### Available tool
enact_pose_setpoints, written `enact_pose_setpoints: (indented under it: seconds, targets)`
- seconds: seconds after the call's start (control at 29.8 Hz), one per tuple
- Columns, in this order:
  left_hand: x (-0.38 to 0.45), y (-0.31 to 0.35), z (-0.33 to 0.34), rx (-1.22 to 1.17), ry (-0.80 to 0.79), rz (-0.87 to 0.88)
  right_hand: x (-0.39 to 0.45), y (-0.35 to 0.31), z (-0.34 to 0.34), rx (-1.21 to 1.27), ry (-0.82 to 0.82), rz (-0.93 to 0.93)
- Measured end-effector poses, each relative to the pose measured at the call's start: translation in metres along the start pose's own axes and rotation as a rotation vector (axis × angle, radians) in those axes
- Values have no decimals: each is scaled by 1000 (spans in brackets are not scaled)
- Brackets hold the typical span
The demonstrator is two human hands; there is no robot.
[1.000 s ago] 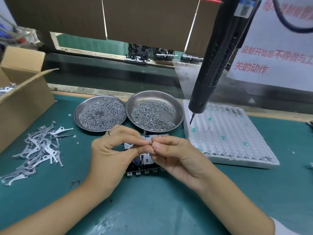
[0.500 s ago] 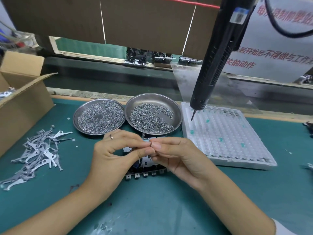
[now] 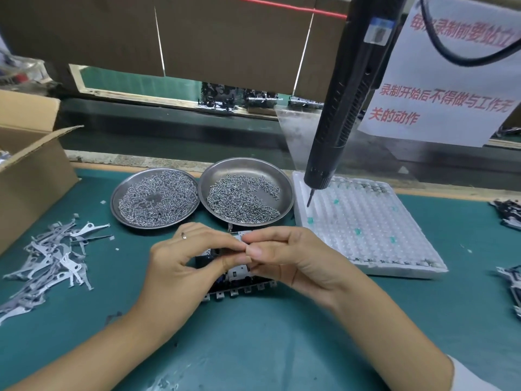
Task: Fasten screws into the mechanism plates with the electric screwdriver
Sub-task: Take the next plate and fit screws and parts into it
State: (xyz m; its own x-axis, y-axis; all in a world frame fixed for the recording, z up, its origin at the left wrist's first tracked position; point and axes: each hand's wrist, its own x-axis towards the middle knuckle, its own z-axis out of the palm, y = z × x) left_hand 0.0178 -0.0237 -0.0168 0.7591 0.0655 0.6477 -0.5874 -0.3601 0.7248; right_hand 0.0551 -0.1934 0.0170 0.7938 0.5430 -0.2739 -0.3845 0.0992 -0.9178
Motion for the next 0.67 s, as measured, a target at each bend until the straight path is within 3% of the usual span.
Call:
enact_pose_setpoints:
  seconds: [0.1, 0.2, 0.3, 0.37, 0.54, 0.67]
  targets:
    - [-1, 1, -1, -5, -11, -76, -2, -1, 1, -60, 33, -60]
    - [1, 0, 0, 48, -48, 9, -4, -9, 0, -152, 24, -109]
    - [-1, -5, 1, 48, -25, -22, -13, -26, -14, -388, 72, -103]
    - [-2, -7, 0, 22, -1, -79, -19, -41, -33, -651, 224, -67]
    - [-2, -8, 3, -21, 26, -180, -9, -67, -110, -1133, 901, -223]
    - [-3, -9, 5, -49, 39, -213, 12, -73, -165, -1345, 984, -169]
